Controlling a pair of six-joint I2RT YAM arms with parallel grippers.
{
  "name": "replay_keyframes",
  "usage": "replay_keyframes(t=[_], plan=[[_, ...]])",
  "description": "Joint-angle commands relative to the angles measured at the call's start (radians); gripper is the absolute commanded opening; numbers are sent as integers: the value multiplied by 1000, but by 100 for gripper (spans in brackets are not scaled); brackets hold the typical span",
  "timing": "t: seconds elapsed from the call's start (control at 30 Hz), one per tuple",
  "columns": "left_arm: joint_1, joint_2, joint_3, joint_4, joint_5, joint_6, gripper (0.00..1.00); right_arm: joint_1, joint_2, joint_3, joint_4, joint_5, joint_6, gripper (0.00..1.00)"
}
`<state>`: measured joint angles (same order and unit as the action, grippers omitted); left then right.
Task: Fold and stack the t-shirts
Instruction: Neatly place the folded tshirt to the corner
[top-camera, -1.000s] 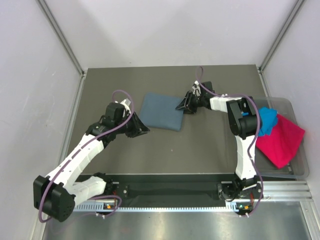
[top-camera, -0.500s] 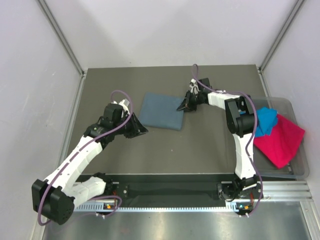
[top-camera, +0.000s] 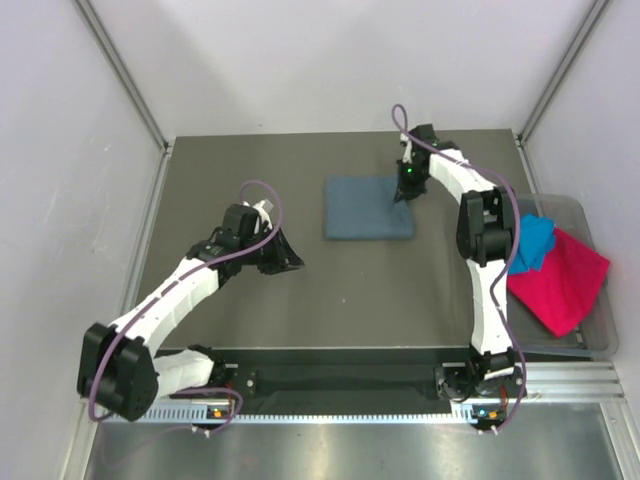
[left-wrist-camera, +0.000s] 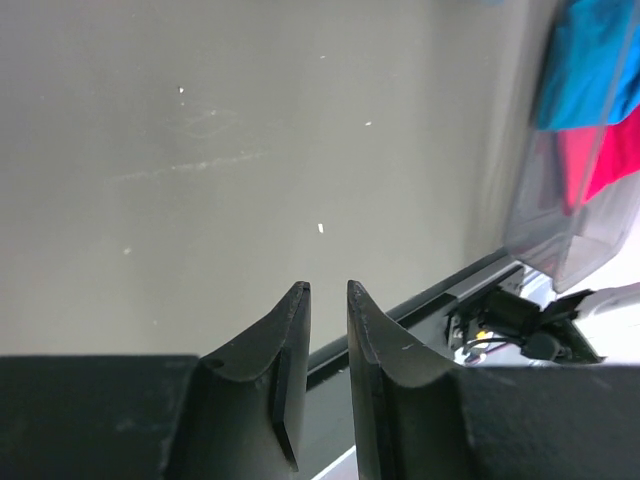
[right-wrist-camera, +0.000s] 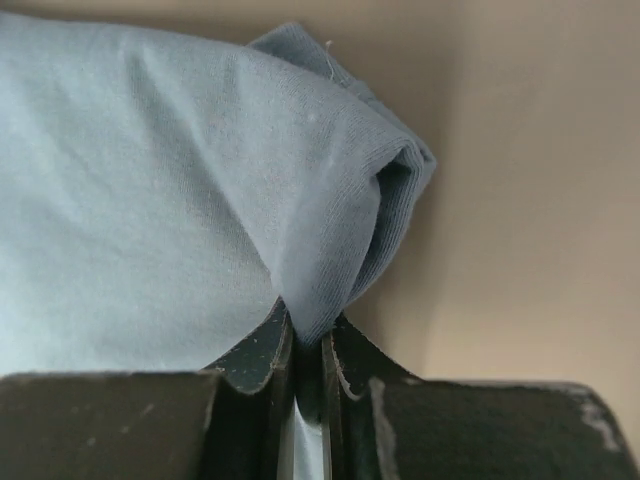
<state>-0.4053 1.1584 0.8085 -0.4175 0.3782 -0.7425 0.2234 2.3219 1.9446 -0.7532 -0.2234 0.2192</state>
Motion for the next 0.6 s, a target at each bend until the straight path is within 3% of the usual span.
replay_keyframes(t=[0.0, 0.23, 0.57], plan=[[5, 52, -14, 127, 45, 40, 26, -97, 48, 125, -84, 219, -128, 0], [6, 178, -17, 163, 128, 37, 24, -151, 149, 342, -54, 376, -260, 0], [8, 256, 17, 134, 136, 74, 23, -174, 142, 291, 216, 673, -602, 0]])
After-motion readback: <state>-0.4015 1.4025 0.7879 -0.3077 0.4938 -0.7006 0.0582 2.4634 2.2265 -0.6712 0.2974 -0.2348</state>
